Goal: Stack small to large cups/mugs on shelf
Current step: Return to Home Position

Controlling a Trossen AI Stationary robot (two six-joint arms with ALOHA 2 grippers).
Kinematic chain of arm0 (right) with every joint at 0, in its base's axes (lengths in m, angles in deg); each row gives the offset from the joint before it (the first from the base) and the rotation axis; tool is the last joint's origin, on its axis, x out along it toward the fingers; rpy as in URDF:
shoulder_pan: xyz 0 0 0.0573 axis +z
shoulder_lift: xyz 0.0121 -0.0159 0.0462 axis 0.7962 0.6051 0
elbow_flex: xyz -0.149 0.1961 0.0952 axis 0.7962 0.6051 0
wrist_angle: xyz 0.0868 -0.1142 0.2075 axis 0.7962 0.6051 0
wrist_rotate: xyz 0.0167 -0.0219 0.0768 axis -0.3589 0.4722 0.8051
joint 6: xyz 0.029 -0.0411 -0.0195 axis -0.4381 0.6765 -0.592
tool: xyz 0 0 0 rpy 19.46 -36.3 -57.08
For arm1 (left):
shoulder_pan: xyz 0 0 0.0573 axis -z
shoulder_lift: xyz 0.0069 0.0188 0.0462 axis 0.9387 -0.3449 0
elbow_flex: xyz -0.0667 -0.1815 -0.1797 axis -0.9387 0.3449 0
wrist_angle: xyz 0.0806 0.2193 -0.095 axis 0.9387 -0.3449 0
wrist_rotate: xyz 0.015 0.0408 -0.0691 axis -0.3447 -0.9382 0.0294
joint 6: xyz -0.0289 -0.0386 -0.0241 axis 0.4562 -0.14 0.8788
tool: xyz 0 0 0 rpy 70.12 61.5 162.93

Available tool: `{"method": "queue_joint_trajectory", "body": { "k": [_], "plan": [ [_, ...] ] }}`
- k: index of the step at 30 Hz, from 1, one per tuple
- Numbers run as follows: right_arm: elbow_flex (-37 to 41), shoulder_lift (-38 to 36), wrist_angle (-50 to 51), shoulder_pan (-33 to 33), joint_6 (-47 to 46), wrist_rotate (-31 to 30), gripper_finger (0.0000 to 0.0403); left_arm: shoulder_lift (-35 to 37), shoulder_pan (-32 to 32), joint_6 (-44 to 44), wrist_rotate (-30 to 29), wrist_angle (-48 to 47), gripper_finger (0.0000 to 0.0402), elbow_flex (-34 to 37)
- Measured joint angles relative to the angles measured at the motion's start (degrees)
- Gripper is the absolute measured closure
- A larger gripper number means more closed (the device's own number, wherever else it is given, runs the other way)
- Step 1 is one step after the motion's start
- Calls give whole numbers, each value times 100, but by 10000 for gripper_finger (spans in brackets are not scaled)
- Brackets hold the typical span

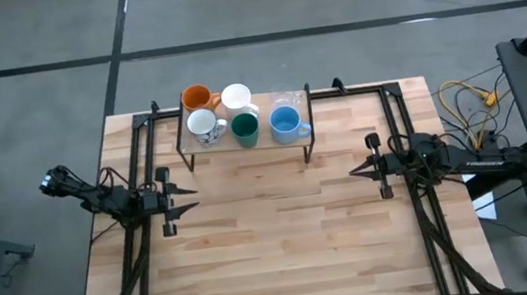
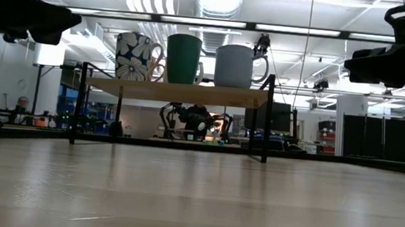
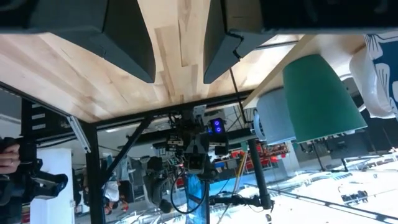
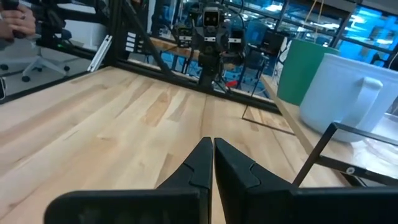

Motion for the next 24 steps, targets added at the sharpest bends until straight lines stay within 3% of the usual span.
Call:
{"method": "queue_joint_trajectory", "body": {
  "k": [24],
  "plan": [
    [0,-7,2,0,-2,-264,394,-28,0,-4,-24,2,279,15]
  ]
}}
